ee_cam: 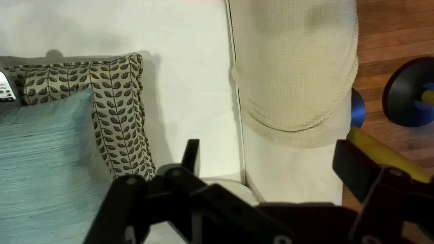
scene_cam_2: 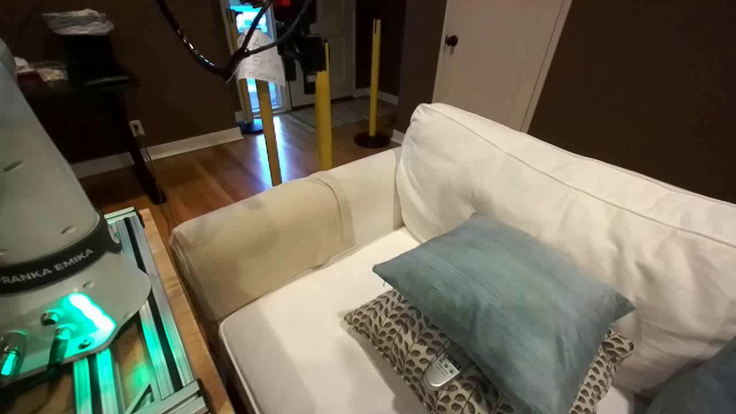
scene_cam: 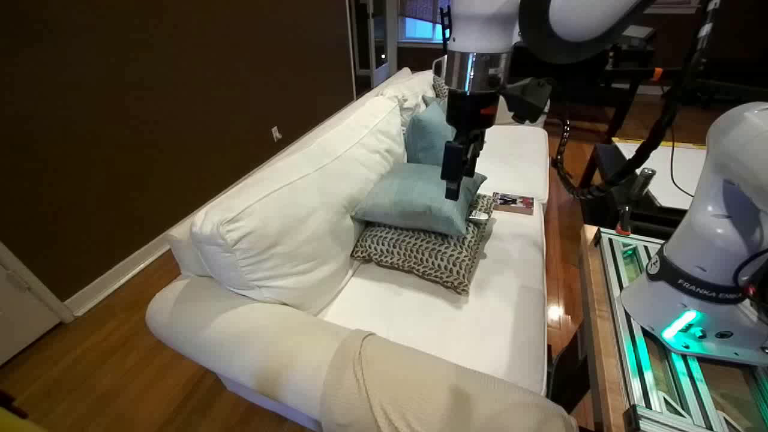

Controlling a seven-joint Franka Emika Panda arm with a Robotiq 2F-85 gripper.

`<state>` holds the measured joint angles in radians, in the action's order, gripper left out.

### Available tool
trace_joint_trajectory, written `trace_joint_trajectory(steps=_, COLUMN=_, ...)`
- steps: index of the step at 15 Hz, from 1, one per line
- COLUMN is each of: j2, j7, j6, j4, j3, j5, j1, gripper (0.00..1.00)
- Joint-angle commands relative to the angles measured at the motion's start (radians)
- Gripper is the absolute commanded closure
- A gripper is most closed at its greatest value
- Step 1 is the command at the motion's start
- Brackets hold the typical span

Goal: Remove the grey remote from the pillow and put it on the left cushion of the sofa

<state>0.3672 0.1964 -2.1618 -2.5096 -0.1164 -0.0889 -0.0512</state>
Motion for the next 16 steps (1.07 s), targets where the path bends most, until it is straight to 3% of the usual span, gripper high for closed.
trace_joint_trajectory(steps=1, j2=0.0, j7=0.001, j6=0.002, j4=0.001, j3=0.005, j5=0.002, j1=-0.004, gripper=0.0)
trace_joint_trajectory(steps=11, j2=0.0, j7=0.001, j6=0.002, j4=0.001, j3=0.005, j5=0.002, j1=-0.004, gripper=0.0)
trace_joint_trajectory(steps=16, j2=0.041, j7=-0.051, j6=-0.075, j4=-0.089, j3=0.044, j5=0.162, j1=0.065, gripper=0.0)
